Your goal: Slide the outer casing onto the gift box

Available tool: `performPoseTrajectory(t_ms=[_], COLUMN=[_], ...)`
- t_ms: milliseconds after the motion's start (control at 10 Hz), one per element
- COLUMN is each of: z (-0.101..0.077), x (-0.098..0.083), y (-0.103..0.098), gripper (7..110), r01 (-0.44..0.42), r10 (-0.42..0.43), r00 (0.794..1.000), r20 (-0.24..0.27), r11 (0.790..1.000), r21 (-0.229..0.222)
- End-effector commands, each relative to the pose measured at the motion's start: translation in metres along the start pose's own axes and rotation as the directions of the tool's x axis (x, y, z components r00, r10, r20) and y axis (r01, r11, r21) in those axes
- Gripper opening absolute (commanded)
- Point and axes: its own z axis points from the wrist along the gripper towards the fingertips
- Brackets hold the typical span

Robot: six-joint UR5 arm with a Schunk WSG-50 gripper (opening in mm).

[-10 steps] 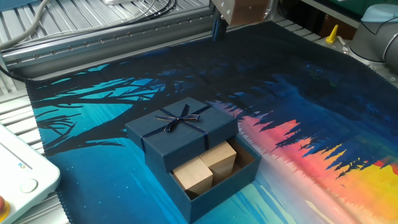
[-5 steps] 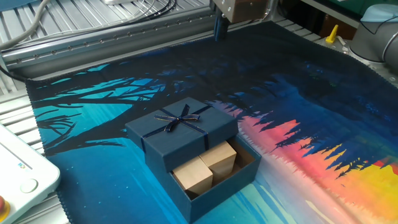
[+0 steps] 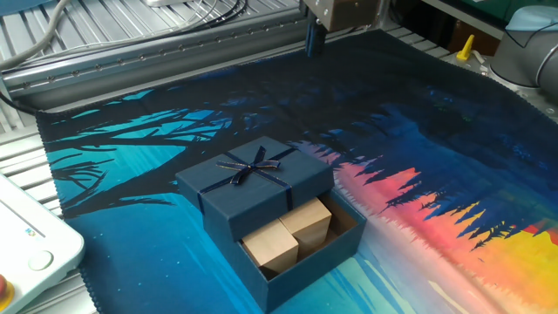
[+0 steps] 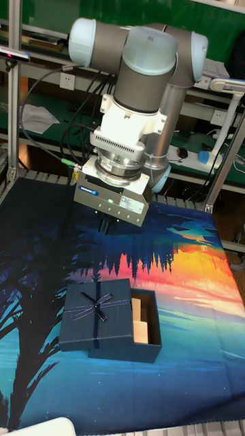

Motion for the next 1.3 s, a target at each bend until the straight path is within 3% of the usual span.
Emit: performPoseTrajectory(t_ms=[0,300,400,500,700,800,1200], z=[-0.001,-0.003,-0.002,-0.002,-0.002,0.000,0.010], x=[-0.002,-0.005,0.015,0.020,0.013,0.008,-0.019], y=[0.002,0.026,0.013,0.010,0.003,-0.006,-0.045], gripper=[7,7,7,7,7,7,7], r01=[-0.021,-0.121,-0.151,-0.160,-0.152,-0.138,0.012], r10=[0.021,0.122,0.148,0.157,0.151,0.139,-0.013], r00=[1.000,0.992,0.987,0.984,0.987,0.990,1.000], r20=[0.006,0.008,-0.067,-0.084,-0.055,-0.032,0.011], r11=[1.000,0.987,0.987,0.987,0.988,0.990,0.991], r21=[-0.009,-0.107,-0.047,-0.028,-0.007,0.025,0.132])
